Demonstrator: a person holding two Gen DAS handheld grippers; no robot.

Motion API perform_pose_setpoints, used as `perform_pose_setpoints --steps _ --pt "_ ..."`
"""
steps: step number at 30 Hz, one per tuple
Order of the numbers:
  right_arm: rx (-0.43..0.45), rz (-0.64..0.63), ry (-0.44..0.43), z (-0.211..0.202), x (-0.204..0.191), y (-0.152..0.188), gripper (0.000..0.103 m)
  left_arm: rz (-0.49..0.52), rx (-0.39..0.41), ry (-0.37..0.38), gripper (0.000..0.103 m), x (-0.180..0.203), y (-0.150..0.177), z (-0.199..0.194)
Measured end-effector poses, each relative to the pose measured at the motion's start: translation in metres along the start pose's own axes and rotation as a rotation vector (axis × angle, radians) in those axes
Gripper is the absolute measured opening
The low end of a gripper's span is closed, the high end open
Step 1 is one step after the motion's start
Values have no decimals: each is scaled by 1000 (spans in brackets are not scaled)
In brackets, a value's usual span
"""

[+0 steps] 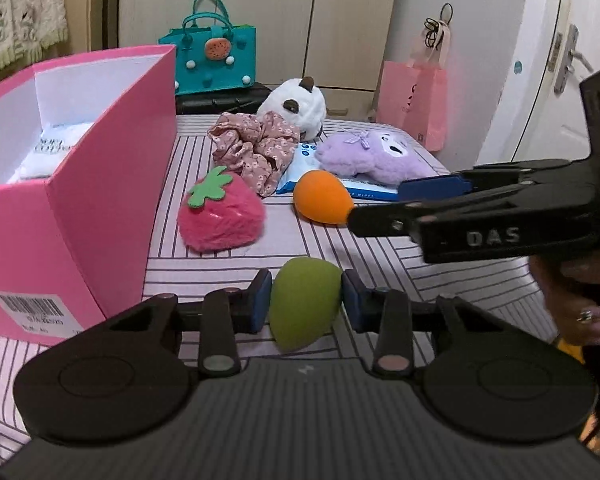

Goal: Organize soft objects
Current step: 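Move the left tool back to the green sponge and close on it, then lift the green sponge with the left tool while the right tool grasps the orange sponge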

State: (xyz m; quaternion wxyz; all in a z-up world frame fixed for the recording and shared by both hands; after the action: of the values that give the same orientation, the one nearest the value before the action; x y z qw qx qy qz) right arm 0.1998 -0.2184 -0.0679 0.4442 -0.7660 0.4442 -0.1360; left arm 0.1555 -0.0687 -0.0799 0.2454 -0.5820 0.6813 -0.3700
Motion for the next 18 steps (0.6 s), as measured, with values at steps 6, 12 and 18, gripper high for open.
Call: perform_pose_setpoints --steps 6,12,18 --pt "-30 -70 0 19 -7 -3 64 4 -9 0 38 1 -1 6" --pt "-57 -75 30 37 0 -8 58 2 -47 13 38 3 -3 11" --pt "-72 -98 46 42 -5 -6 40 39 -49 -3 38 8 -3 11"
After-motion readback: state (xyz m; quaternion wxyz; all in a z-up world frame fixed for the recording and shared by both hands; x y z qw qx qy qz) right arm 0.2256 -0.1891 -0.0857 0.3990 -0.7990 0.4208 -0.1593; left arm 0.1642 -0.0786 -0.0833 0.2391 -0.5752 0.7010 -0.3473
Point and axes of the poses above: each gripper's, at about its wrist camera, not at the fingertips, and z roughly the way its jaws point, x to its right, y to its underside, the point moved 3 cm from there along z, roughly the way its jaws point, and after that the axes turned 5 degrees about -y, right-handed, at the moved point
